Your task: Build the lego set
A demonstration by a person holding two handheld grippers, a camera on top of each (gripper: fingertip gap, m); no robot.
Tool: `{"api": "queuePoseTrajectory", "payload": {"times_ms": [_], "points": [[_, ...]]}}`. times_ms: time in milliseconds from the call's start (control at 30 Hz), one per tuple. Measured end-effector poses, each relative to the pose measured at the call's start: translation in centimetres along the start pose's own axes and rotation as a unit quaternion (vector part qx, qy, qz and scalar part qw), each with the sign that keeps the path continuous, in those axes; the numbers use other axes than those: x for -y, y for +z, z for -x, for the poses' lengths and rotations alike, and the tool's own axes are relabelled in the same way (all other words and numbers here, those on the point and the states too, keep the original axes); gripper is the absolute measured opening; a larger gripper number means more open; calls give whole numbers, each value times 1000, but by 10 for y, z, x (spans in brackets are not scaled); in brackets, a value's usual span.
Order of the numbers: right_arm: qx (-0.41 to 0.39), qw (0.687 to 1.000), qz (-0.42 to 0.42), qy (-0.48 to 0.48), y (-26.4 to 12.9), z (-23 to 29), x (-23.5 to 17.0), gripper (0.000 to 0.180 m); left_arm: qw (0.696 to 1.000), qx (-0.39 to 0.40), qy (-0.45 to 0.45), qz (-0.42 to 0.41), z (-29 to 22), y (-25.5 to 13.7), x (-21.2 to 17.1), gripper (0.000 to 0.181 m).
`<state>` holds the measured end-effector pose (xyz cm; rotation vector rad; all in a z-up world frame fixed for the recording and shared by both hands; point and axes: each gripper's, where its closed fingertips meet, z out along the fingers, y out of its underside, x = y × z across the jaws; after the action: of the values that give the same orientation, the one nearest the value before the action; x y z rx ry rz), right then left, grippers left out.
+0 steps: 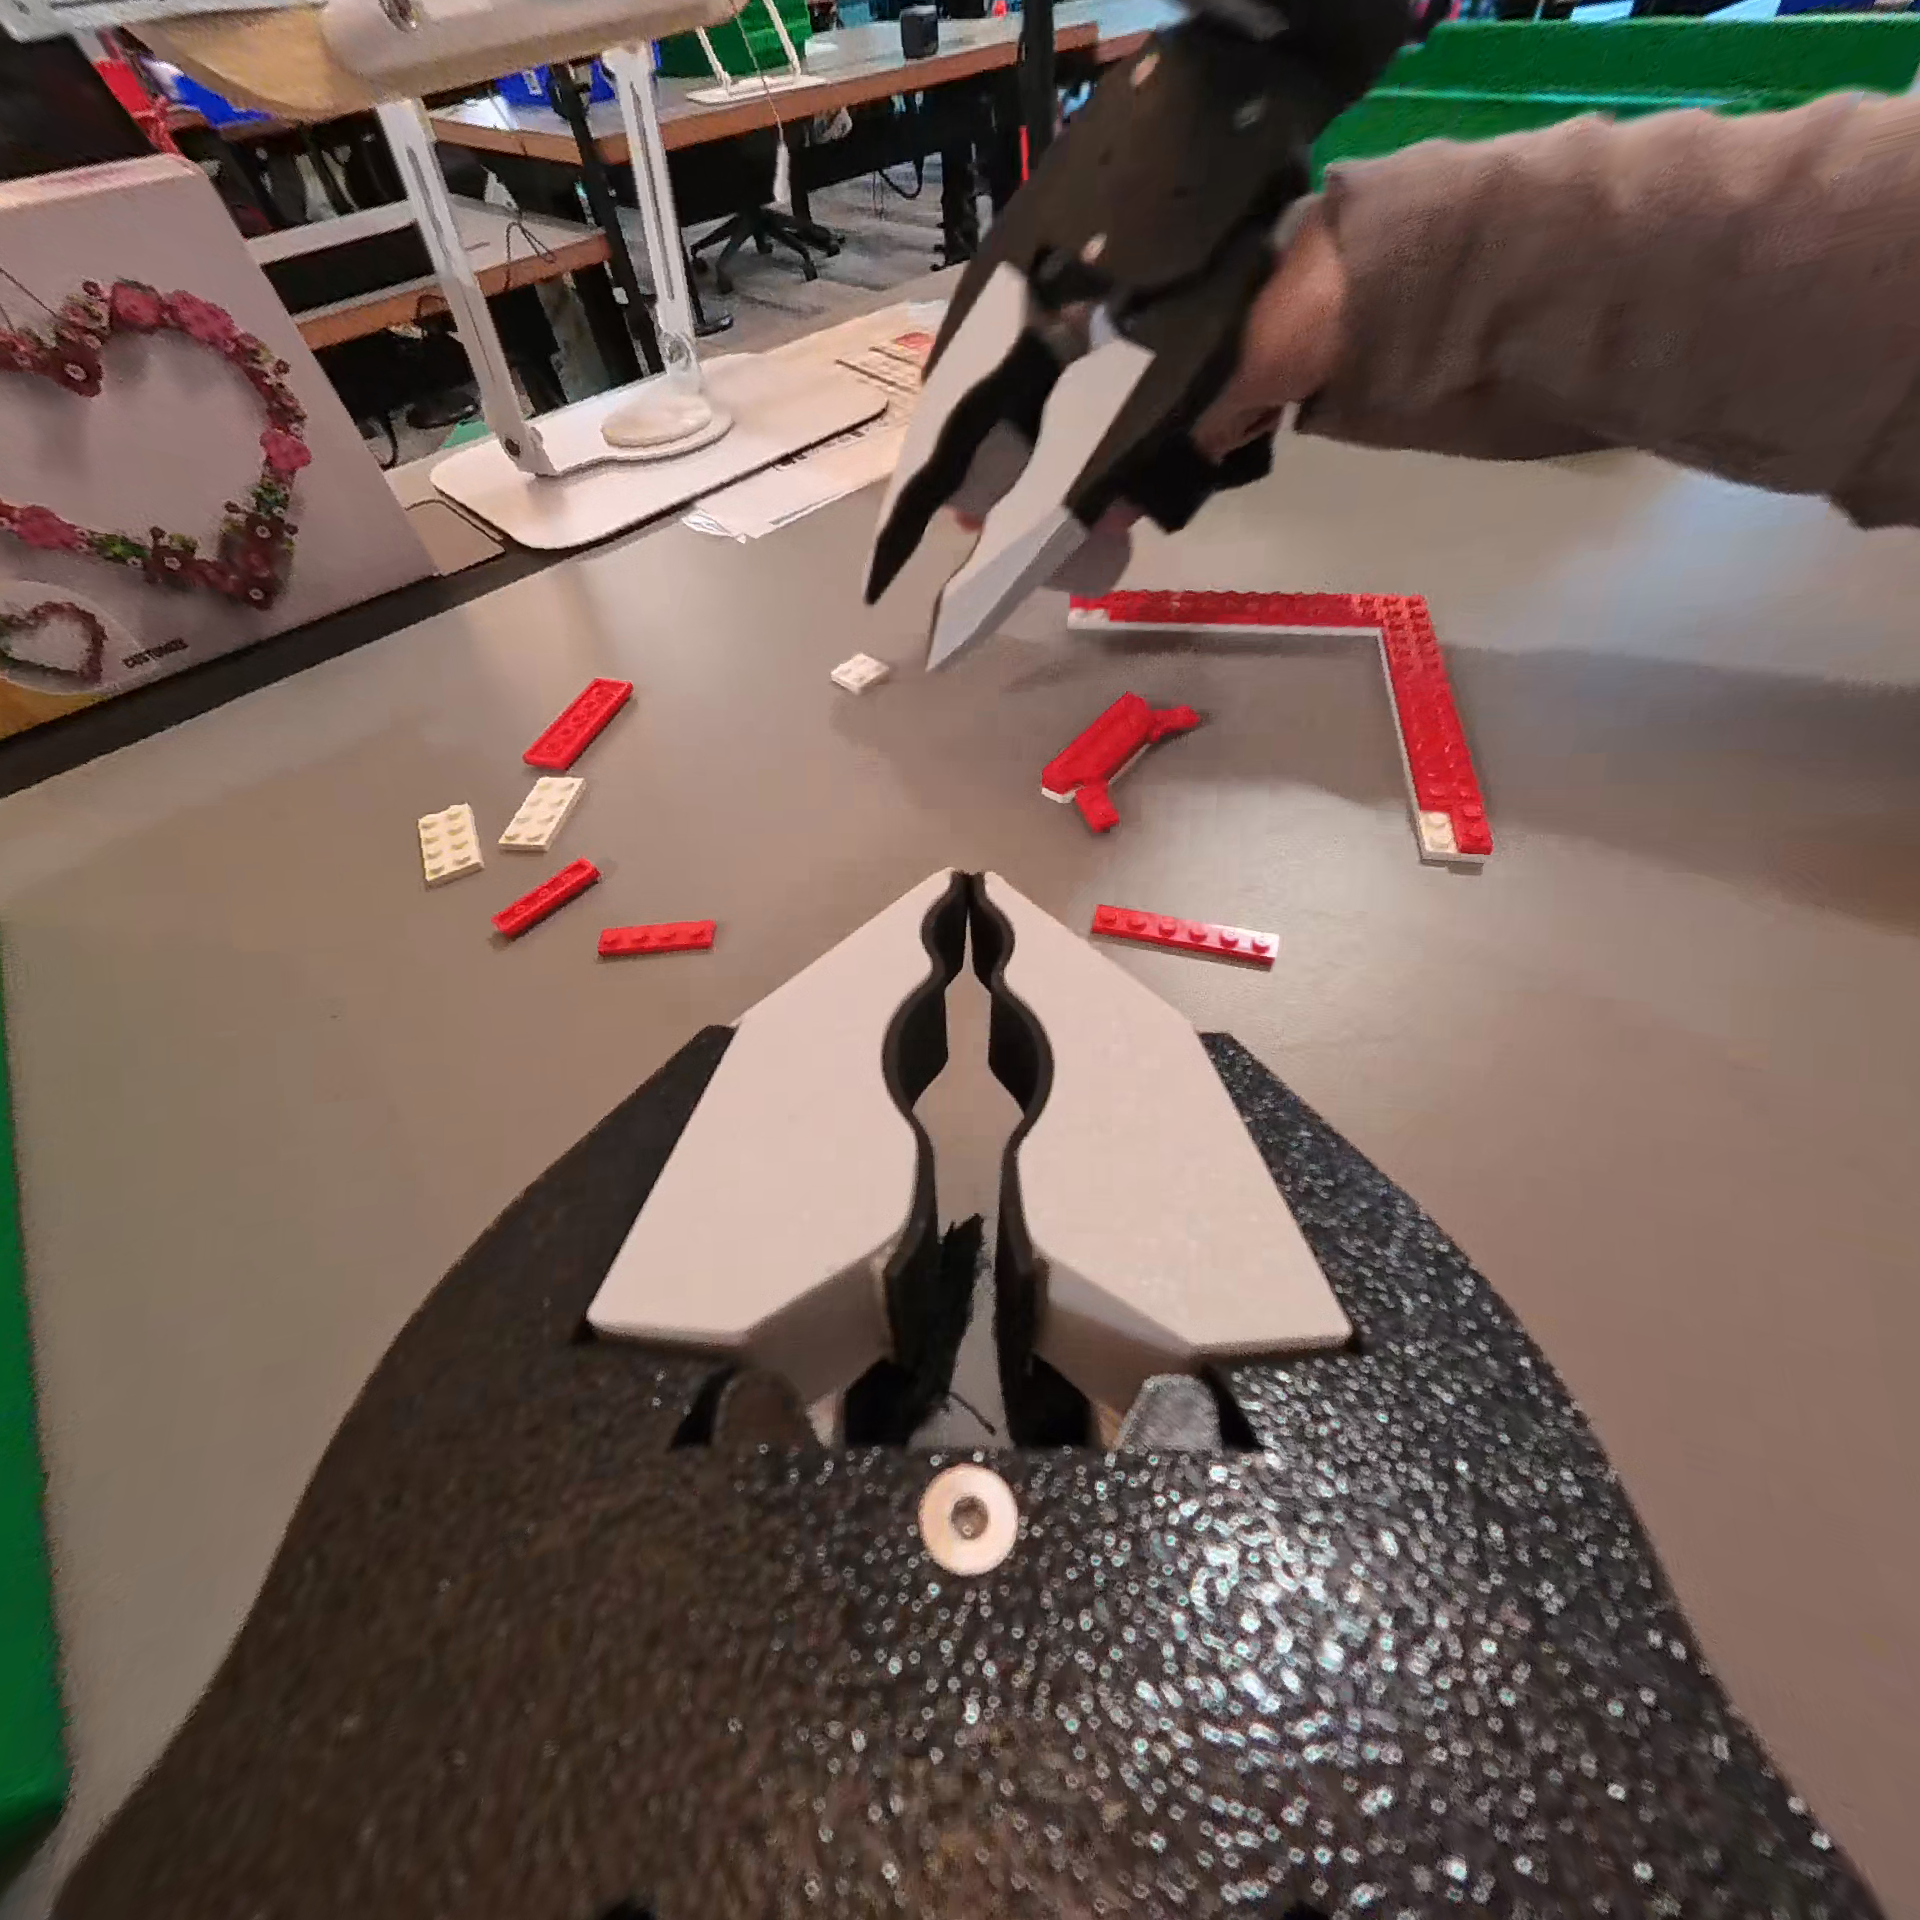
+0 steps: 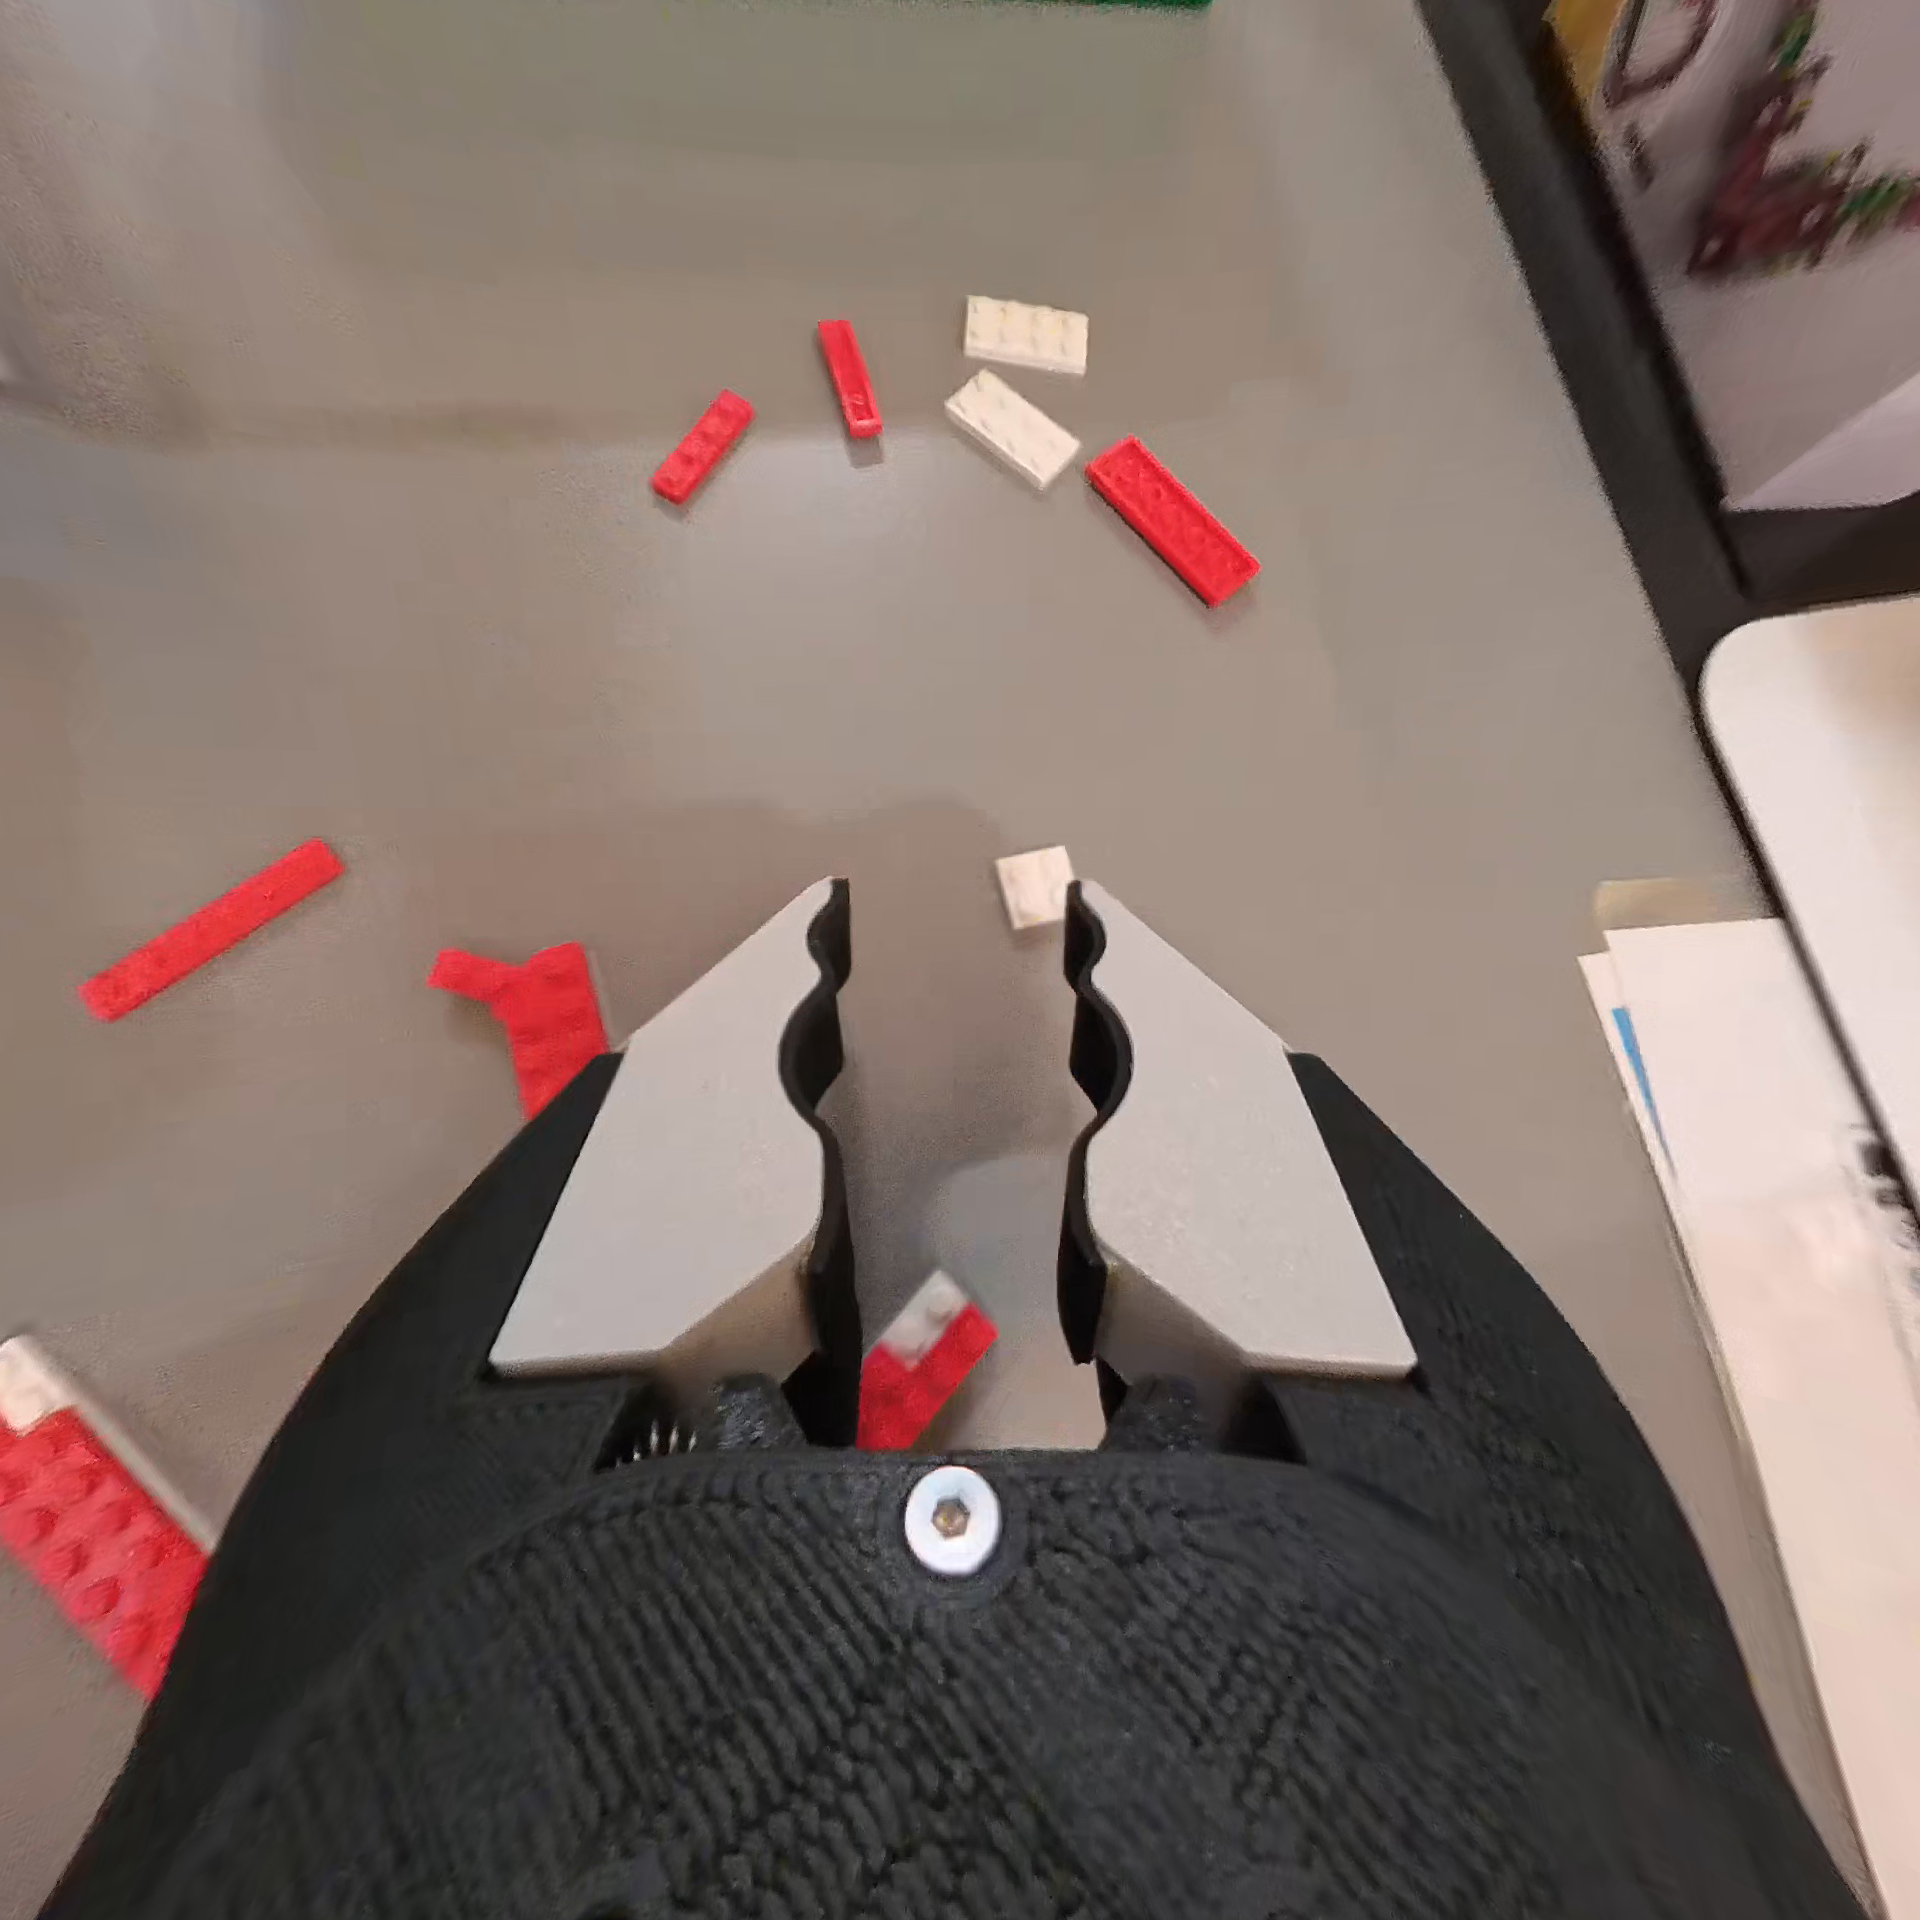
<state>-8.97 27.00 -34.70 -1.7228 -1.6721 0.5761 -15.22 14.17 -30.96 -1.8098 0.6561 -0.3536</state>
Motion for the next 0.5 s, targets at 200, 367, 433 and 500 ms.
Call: {"api": "queuePoseTrajectory", "payload": {"times_ms": [200,367,433,500], "points": [[47,998,23,17,21,-18,-6,32,1000,4,4,-27,7,-7,6,0],[65,997,41,17,27,-20,-11,21,999,2,-5,-34,12,-7,6,0],[69,997,40,19,27,-18,-11,19,999,4,-4,-31,15,-8,4,0],[70,996,42,21,24,-16,-11,17,999,12,-1,-33,20,-10,4,0]]}}
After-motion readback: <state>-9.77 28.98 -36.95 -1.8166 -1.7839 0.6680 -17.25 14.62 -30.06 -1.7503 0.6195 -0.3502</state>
